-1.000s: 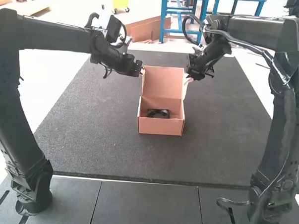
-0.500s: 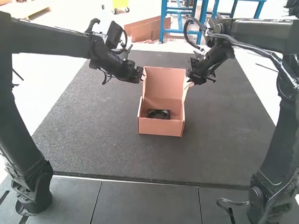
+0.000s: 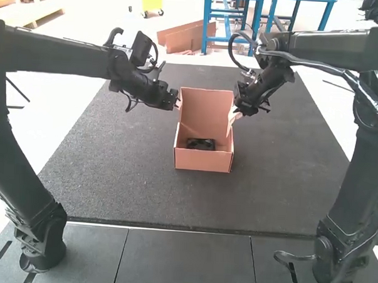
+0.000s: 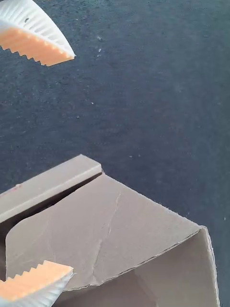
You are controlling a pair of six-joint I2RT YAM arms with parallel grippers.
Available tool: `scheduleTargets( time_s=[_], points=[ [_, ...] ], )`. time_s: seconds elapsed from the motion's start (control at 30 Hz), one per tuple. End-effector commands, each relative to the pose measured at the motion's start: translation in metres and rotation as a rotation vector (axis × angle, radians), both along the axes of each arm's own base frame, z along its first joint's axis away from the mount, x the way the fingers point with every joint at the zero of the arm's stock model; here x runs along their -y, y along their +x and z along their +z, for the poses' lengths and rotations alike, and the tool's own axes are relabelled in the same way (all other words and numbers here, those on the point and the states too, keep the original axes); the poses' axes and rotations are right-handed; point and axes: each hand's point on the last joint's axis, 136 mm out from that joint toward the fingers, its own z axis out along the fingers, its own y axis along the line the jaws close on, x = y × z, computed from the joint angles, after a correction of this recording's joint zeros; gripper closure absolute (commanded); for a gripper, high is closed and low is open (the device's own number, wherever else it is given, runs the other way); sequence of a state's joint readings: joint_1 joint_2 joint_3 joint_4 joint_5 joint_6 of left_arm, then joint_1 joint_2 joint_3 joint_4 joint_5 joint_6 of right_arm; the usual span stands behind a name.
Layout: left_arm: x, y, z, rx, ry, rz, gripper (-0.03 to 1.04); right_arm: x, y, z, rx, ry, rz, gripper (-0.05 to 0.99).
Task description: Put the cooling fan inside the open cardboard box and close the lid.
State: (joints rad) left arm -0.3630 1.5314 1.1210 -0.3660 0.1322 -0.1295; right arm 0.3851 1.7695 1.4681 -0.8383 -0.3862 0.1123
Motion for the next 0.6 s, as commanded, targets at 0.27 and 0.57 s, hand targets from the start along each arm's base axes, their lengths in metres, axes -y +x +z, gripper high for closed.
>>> scheduleTargets(
  time_s=[0.27,0.57],
  points=[
    [0.007,-0.02,0.012,0.009,-0.06,-0.043,0.04,-0.008,-0.026,-0.002,-0.028,0.014,0.038,0.94],
    [0.024,-0.036,0.014,0.018,-0.124,-0.112,0.04,-0.007,-0.029,-0.004,-0.031,0.013,0.038,0.94]
  ],
)
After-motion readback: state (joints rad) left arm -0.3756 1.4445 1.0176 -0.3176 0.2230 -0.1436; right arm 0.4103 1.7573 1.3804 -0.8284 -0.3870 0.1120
